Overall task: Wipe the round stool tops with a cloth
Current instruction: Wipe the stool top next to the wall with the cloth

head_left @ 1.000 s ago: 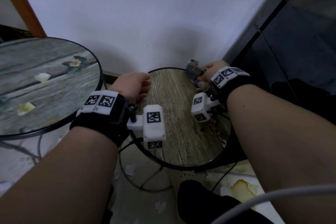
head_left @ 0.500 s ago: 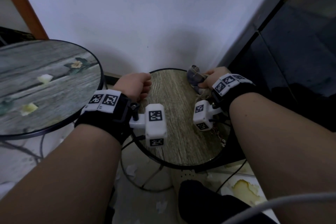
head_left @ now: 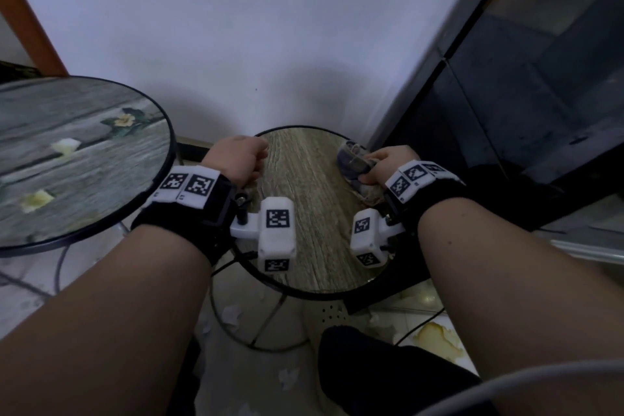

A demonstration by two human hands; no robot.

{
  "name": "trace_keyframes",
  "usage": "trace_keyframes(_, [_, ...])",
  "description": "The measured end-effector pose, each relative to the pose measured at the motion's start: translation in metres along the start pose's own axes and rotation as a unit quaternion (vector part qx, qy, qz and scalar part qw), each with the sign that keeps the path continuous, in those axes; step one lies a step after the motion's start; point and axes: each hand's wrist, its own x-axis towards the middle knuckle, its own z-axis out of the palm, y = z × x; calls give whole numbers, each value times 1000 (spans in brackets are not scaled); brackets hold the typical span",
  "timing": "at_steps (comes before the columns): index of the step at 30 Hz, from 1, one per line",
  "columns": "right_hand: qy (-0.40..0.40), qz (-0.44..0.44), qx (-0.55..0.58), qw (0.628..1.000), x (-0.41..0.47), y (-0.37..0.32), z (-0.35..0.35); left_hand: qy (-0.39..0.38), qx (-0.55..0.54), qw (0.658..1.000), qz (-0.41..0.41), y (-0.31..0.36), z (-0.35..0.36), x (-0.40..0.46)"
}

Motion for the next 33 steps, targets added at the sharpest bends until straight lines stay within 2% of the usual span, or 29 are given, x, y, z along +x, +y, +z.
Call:
trace_keyframes(9, [-18,8,16,1000,-19,20,0,-41,-12,999,23,-11,12,-25])
trace_keyframes(21, [-12,23,37,999,-54,43,-1,-4,-20,996,83,-24,12,-44])
trace_keyframes(28, [-15,20,20,999,-59,54,0,3,-69,995,67,-26,11,-50])
trace_keyframes(33, [-9,12,2,1000,-61,56,0,6,-132,991,28,-25,16,-52])
